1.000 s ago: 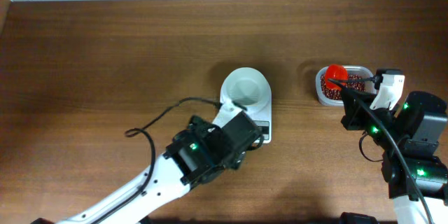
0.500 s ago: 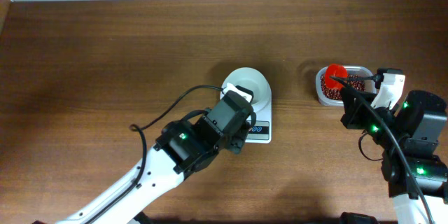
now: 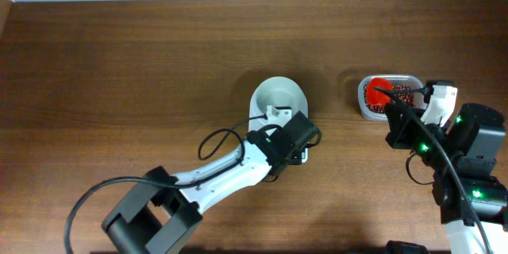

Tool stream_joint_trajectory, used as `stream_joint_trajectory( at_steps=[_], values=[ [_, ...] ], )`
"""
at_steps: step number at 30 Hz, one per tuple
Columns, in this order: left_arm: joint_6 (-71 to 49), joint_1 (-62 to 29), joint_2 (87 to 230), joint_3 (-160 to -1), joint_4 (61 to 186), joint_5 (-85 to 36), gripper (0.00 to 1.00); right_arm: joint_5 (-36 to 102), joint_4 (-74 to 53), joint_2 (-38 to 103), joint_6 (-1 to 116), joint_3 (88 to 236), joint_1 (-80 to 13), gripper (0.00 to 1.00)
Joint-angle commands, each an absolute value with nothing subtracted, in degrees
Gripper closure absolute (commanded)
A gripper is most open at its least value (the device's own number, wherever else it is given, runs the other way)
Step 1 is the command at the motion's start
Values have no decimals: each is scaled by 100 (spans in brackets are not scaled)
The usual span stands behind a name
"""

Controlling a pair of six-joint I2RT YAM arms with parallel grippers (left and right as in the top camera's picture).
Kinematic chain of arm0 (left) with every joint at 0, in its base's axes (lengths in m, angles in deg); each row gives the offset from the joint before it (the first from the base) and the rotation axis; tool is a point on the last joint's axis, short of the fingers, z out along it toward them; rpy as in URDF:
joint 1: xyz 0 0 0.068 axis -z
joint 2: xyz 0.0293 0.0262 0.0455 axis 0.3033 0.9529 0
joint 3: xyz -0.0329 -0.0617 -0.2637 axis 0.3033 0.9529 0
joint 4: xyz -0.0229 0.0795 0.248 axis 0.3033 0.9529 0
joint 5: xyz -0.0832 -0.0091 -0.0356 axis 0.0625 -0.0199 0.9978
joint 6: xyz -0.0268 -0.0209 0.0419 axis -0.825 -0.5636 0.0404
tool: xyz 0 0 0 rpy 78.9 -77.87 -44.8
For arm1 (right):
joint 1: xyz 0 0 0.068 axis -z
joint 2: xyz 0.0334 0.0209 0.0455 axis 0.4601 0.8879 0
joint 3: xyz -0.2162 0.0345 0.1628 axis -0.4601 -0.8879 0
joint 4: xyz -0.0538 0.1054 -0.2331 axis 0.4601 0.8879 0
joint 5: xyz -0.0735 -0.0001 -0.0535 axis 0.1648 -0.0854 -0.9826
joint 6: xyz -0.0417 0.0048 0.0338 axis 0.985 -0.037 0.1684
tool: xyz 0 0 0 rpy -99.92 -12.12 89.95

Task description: Scoop and weigh 50g on scale

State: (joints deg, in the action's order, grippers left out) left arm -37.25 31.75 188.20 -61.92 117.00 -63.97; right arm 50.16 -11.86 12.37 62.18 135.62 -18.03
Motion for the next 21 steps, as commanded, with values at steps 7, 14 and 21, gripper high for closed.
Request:
stream_joint_trajectory(
  at_steps=[7, 14, 21],
  values=[
    [-3795, 3179, 19150, -6185, 11414, -6401, 100, 4987, -1203, 1228, 6170, 13647, -1833, 96],
    [-3797, 3179, 19150, -6185, 11401, -6528, 100, 4990, -1203, 1230, 6170, 13647, -1833, 96],
    [-3797, 3179, 19260, -6185, 11328, -6570, 100, 4987, -1201, 1230, 6170, 13647, -1833, 96]
  ],
)
